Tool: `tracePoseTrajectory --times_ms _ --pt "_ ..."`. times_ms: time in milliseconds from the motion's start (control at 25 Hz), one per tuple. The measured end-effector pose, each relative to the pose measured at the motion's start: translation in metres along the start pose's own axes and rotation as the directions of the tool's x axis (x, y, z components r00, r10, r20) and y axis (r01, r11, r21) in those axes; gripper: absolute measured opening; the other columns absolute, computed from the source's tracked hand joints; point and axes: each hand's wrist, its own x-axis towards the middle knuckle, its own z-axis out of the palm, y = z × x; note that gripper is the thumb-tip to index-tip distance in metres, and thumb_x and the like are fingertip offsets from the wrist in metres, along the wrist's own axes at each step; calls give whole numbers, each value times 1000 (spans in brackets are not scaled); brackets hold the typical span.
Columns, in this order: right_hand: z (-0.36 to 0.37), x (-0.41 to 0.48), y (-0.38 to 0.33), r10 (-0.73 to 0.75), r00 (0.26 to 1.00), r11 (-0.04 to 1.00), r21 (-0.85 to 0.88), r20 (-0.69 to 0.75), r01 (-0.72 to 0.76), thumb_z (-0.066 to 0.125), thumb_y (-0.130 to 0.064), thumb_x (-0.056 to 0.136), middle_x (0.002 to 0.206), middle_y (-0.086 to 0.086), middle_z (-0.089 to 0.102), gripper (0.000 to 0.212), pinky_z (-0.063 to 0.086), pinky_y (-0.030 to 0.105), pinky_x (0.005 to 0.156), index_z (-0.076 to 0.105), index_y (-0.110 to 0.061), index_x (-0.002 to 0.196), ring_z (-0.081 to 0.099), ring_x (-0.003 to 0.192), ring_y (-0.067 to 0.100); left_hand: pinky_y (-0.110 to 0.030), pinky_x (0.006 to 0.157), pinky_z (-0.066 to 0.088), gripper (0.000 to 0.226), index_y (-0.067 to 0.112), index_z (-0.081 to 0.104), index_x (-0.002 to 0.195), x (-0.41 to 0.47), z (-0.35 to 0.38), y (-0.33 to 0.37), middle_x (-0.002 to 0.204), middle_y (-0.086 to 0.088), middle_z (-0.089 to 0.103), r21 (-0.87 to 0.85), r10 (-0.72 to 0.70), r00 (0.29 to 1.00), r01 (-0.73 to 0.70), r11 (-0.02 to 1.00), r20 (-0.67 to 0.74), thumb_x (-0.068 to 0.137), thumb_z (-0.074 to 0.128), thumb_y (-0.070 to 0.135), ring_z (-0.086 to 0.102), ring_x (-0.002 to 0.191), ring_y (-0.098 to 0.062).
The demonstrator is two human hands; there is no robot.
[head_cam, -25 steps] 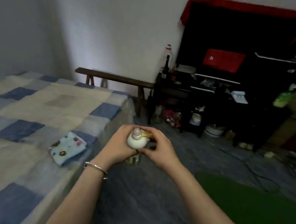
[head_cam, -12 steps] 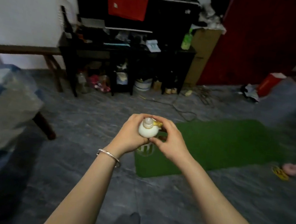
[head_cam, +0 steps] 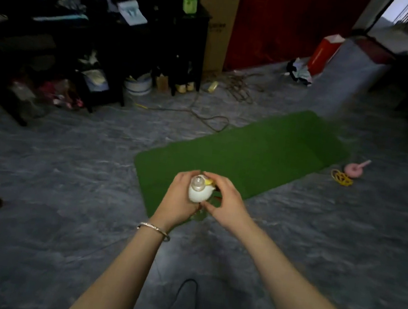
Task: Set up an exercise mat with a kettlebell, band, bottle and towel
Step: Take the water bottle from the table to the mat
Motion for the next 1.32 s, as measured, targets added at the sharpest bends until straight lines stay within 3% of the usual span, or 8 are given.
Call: tracePoseTrajectory --times_ms 160,400,640,840,1080,1200,1320 --pt "21 32 83 118 989 991 48 91 -123 73 -4 72 133 9 47 73 41 35 103 43 -21 136 49 121 22 -13 85 35 70 10 49 125 32 60 -53 122 -7 58 19 -139 990 139 990 18 64 81 12 56 110 -20" --pt "85 68 222 121 980 990 55 157 -131 73 -9 75 134 7 46 69 43 36 101 43 -18 136 49 121 22 -33 88 51 64 15 54 119 72 153 -167 116 -5 63 49 -208 978 208 977 -7 62 83 14 61 104 -19" --pt "205 90 404 134 965 989 35 224 -145 72 -9 75 127 10 50 59 45 43 96 46 -14 128 52 115 25 -25 77 45 61 12 55 116 90 270 -349 111 -8 65 125 -239 971 239 963 -14 63 84 19 62 99 -22" --pt "307 96 537 130 945 991 -19 299 -130 70 -8 75 123 11 52 52 48 43 91 49 -13 122 55 109 27 -36 81 49 64 8 52 120 93 357 -496 111 -14 64 162 -274 962 270 949 6 65 82 18 61 99 -32" --pt "342 106 596 134 941 991 -31 311 -131 69 -3 76 125 9 50 52 46 29 89 49 -12 123 55 106 22 -26 83 44 63 7 48 126 97 399 -554 120 -13 58 147 -292 956 290 946 -7 70 77 14 60 101 -29" --pt "345 107 606 137 929 991 -51 345 -127 69 -6 78 126 9 49 49 47 31 91 48 -12 122 54 109 22 -34 85 49 62 8 47 126 99 407 -561 123 -13 56 142 -296 955 292 946 8 71 76 14 60 102 -31" --pt "346 106 615 139 922 990 -75 360 -120 68 -6 78 122 11 51 44 47 37 91 49 -9 119 55 107 26 -19 85 40 60 3 48 125 99 413 -563 122 -15 56 182 -298 954 288 940 29 72 75 10 58 105 -31"
